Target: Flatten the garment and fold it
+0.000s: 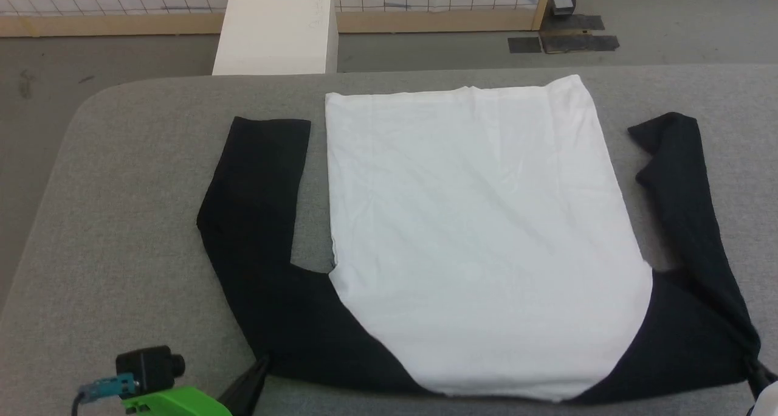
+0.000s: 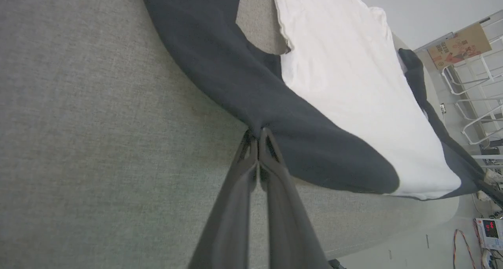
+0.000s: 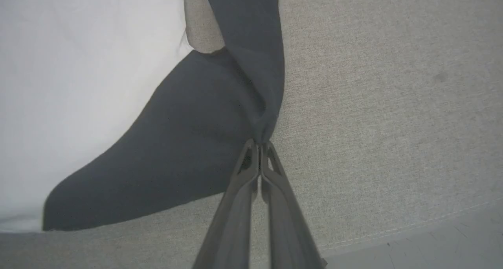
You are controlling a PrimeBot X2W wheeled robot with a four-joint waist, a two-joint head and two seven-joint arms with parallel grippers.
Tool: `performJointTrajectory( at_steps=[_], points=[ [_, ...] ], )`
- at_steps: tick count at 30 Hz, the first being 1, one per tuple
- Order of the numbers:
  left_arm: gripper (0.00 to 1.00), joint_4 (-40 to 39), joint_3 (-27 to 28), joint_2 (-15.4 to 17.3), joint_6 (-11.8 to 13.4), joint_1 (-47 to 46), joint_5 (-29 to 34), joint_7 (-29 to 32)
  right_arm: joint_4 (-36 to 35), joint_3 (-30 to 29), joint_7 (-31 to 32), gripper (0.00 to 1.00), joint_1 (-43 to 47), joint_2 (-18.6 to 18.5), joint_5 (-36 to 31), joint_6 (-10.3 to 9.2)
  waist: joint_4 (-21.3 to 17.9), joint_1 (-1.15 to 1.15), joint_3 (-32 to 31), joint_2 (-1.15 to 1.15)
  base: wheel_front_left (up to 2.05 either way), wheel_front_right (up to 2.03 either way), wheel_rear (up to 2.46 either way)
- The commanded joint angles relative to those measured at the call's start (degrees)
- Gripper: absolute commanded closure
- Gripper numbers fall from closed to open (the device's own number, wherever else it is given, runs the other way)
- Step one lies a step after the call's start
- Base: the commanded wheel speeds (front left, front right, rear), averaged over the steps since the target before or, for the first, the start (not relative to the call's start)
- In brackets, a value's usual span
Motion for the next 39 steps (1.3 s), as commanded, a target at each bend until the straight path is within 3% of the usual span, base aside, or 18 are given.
performJointTrajectory(
  at_steps=[1, 6, 18, 19, 20, 21, 26, 31, 36, 39],
  points=[
    [1.00, -0.04, -0.23, 0.68, 0.62, 1.15, -0.40, 0.73, 0.31, 0.07, 0.63, 1.00, 0.73, -0.14, -0.25, -0.12, 0.03, 0.01, 0.28, 0.00, 0.00, 0.00, 0.00],
    [1.00, 2.84, -2.25, -0.12, 0.58, 0.20, 0.07, 1.69, 4.95, 2.06, 0.35, 1.00, -0.67, -0.14, -2.73, -0.12, 0.06, 0.01, 1.18, 0.00, 0.00, 0.00, 0.00],
    [1.00, 16.90, -6.55, -3.84, -0.84, -7.97, 5.07, -1.63, 21.90, 5.10, -8.59, 1.00, -7.39, -0.14, -5.73, -0.12, -0.21, 0.01, 1.42, 0.00, 0.00, 0.00, 0.00],
    [0.73, 17.50, -6.32, -4.28, -0.58, -8.07, 5.06, -2.25, 22.36, 5.06, -9.35, 1.00, -7.61, -0.14, -5.43, -0.12, -0.28, 0.01, 1.31, 0.00, 0.00, 0.00, 0.00],
    [0.00, 17.94, -6.21, -4.60, -0.44, -8.06, 5.03, -2.70, 22.79, 5.11, -10.27, 0.22, -7.66, -0.14, -5.02, -0.12, -0.37, 0.01, 1.10, 0.00, 0.00, 0.00, 0.00],
    [0.00, 18.06, -6.16, -4.68, -0.38, -7.90, 4.98, -2.87, 23.09, 4.79, -10.95, 0.00, -7.53, -0.14, -4.52, -0.12, -0.43, 0.01, 0.95, 0.00, 0.00, 0.00, 0.00],
    [0.00, 14.49, -4.06, -3.73, 0.44, -5.86, 3.77, -3.59, 20.06, 3.29, -16.37, 0.00, -5.13, -0.14, -1.41, -0.12, -0.81, 0.01, 0.33, 0.00, 0.00, 0.00, 0.00],
    [0.00, 7.59, 0.94, -1.15, 1.77, -5.46, 3.71, -6.26, 14.62, 6.10, -24.10, 0.00, -3.58, -0.14, -0.79, -0.12, -3.19, 0.01, 1.07, 0.00, 0.00, 0.00, 0.00],
    [0.00, 6.26, 5.60, 4.84, 2.36, -10.56, 7.37, -7.73, 11.33, 9.42, -33.00, 0.00, -5.59, -0.14, -0.92, -0.12, -6.69, 0.01, 4.72, 0.00, 0.00, 0.00, 0.00],
    [0.00, 8.36, 6.95, 8.53, 0.55, -18.00, 9.18, -7.54, 10.49, 11.39, -36.93, 0.00, -7.68, -0.14, -1.84, -0.12, -8.33, 0.01, 7.83, 0.00, 0.00, 0.00, 0.00]
  ],
)
